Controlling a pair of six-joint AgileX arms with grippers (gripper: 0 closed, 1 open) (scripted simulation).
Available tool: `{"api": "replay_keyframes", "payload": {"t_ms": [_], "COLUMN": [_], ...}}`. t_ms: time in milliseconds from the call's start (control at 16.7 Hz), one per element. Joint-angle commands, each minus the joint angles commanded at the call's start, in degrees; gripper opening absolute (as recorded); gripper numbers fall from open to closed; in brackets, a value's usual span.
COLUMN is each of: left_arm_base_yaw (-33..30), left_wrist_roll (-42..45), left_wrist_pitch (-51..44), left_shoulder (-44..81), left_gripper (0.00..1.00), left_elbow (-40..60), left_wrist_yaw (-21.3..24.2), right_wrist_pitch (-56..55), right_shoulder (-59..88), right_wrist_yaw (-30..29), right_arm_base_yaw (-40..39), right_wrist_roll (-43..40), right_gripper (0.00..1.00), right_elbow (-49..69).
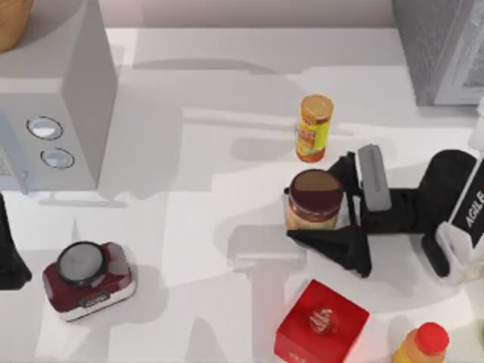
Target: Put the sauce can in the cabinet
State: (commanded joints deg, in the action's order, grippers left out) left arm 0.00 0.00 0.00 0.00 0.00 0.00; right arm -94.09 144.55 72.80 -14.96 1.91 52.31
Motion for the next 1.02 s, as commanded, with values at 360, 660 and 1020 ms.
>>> {"api": "replay_keyframes", "payload": {"t_ms": [360, 660, 1020], "left_arm_base_yaw": [0.0, 0.0, 0.0], "left_wrist_roll": [0.0, 0.0, 0.0], "left_wrist_pitch": [0.0, 0.0, 0.0], "left_shoulder": [0.0, 0.0, 0.0], "left_gripper": [1.00, 1.00, 1.00], "left_elbow": [0.0, 0.0, 0.0], "left_wrist_yaw": [0.0, 0.0, 0.0], "right_wrist_pitch": [2.2, 14.9, 28.1], "right_shoulder": [-2.2, -17.4, -32.1], "right_wrist_yaw": [0.1, 0.3, 0.3], "right_arm_base_yaw": [0.0, -0.2, 0.1], "right_wrist_roll": [0.1, 0.7, 1.3], "right_gripper": [0.00, 0.00, 0.00], "right_elbow": [-0.6, -2.3, -2.9]}}
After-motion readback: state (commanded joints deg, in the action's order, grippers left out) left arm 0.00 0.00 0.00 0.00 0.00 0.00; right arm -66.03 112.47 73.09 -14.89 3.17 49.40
